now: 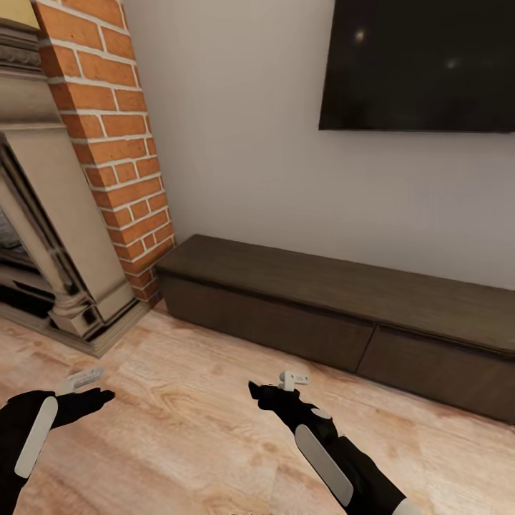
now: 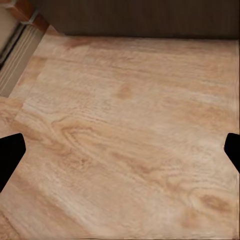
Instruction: Place each of the two pumpkins and all three candles from the living room inside a cabinet in the living room (use any cabinet), then make sure every cabinet is closed, and position the cauldron so it is next to a table in the living room.
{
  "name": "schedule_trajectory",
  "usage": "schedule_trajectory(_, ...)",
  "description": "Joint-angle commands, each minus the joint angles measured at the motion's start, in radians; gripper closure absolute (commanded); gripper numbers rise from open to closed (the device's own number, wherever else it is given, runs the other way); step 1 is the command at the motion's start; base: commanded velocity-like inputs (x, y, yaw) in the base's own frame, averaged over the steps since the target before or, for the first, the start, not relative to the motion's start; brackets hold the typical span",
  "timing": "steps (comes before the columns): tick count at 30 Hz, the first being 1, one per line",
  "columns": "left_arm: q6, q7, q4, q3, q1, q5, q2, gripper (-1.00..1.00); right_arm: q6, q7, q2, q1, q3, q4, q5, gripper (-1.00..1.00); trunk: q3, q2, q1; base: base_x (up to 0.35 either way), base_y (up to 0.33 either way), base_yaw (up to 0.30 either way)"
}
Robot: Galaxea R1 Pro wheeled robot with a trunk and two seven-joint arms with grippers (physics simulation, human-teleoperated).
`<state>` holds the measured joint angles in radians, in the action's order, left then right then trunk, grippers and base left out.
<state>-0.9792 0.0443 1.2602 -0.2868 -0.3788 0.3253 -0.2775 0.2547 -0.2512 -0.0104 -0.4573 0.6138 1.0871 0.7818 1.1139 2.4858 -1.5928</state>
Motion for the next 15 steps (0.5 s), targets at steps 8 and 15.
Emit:
schedule_trajectory(8, -0.004, 0.005, 0.001, 0.000, 0.000, 0.007, -0.001, -1.00, 0.000, -0.008, 0.000, -0.001, 0.001, -0.018, 0.008, -1.00, -0.003, 0.000, 0.000, -0.047, 0.135, -0.281)
schedule_trajectory(15, -0.004, 0.005, 0.001, 0.000, 0.000, 0.006, 0.000, -1.00, 0.000, -0.008, 0.000, -0.001, 0.001, -0.019, 0.009, -1.00, -0.006, 0.000, 0.000, -0.016, 0.013, -0.281)
